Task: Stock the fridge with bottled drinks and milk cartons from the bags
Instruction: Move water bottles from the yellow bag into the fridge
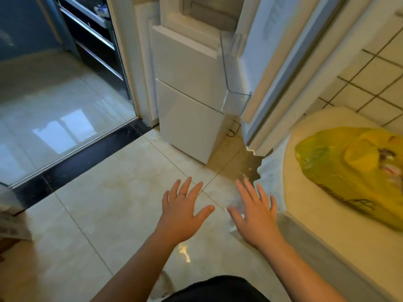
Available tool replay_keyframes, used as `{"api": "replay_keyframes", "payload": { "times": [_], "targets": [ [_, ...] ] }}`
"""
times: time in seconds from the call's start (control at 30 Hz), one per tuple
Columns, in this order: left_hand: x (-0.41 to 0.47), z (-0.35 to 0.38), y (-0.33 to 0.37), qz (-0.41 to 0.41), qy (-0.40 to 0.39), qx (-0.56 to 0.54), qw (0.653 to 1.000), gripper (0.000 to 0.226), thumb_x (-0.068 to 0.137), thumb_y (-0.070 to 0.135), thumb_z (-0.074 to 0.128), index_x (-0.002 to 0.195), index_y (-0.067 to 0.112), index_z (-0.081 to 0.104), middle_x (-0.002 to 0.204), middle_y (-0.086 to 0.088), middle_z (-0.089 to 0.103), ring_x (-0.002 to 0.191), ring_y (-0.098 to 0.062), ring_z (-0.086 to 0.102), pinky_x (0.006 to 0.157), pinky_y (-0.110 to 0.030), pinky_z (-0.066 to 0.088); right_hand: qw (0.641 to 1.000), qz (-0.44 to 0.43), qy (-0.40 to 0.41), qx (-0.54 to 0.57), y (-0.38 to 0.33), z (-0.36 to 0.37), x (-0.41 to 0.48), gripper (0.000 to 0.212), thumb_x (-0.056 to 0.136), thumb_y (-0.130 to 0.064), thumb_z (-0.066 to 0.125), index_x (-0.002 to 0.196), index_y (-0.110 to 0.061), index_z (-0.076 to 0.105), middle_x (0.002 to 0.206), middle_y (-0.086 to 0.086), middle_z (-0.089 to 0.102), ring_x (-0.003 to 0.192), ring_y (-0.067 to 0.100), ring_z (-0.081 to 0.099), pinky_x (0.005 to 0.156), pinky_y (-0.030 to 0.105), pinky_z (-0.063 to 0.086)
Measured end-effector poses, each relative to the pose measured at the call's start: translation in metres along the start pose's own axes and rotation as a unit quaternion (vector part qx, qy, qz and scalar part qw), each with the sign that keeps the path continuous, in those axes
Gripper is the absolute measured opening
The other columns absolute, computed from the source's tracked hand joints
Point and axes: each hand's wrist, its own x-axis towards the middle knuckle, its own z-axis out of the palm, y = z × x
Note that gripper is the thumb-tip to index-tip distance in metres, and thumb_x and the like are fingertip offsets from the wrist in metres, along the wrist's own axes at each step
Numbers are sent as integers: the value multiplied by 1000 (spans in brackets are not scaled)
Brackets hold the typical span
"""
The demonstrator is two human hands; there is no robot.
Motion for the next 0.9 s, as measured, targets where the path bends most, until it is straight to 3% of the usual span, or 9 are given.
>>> {"api": "replay_keyframes", "payload": {
  "times": [0.27,0.37,0.57,0.7,0.77,0.9],
  "targets": [
    [23,79,159,73,6,20,997,76,88,76,27,154,42,13,165,9,6,152,-19,-2,122,-45,5,995,27,51,79,172,-34,-29,64,93,-55,30,152,-36,17,161,-12,15,149,17,8,119,45,9],
    [29,114,223,96,8,14,995,74,88,76,28,153,43,16,164,10,11,152,-18,2,121,-42,5,987,30,90,126,246,-47,-43,67,87,-52,39,149,-27,34,153,-4,37,143,23,30,115,48,25],
    [34,169,338,139,-3,-4,990,76,84,79,25,151,42,26,162,10,20,150,-17,11,120,-43,14,977,50,131,158,368,-75,-69,60,87,-44,52,143,-25,46,143,-2,50,132,20,45,110,42,35],
    [39,188,375,164,-7,3,986,80,80,80,21,149,41,32,160,9,26,148,-18,19,120,-43,23,966,69,157,192,415,-89,-73,57,86,-39,56,140,-23,49,138,-1,56,127,21,51,106,45,40],
    [48,190,391,174,-13,9,985,77,81,78,22,148,40,34,159,9,28,147,-17,20,119,-42,24,960,79,173,204,432,-95,-69,57,85,-37,57,140,-20,50,136,1,57,126,21,51,106,39,38],
    [81,190,420,207,13,-1,978,63,90,67,42,145,38,39,155,8,34,143,-15,26,117,-31,21,950,93,196,223,454,-101,-56,58,85,-35,57,140,-20,49,135,2,56,125,22,51,104,38,39]
  ]
}}
